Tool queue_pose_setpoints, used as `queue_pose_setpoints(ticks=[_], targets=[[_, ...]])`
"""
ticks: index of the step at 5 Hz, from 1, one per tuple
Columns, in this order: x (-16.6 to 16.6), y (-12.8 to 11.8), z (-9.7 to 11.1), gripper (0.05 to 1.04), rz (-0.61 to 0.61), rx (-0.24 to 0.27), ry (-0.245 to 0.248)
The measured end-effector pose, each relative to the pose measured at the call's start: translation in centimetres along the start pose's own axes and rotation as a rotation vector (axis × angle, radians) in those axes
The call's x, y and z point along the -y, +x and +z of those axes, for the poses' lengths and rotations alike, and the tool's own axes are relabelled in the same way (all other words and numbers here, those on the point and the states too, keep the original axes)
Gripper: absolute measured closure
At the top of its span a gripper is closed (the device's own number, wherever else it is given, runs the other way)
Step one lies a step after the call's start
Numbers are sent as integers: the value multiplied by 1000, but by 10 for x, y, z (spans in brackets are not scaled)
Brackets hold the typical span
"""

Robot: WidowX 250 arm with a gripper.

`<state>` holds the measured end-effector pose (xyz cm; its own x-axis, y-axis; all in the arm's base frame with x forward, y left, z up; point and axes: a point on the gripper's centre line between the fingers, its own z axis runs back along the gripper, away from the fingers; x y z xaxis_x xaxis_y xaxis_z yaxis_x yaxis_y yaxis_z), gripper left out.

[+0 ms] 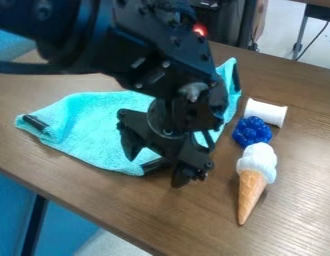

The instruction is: Unfold the cloth from bottom right to top left

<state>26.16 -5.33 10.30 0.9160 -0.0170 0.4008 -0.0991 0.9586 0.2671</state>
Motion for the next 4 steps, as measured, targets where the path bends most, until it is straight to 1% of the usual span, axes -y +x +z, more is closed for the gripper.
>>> queue_pose_setpoints(ticks=[1, 2, 3, 4], targets=[[-2, 3, -4, 83, 11, -11, 7], [0, 2, -11, 127, 3, -25, 18], [2, 2, -13, 409, 12, -29, 18], [2, 2, -13, 721, 19, -26, 19]])
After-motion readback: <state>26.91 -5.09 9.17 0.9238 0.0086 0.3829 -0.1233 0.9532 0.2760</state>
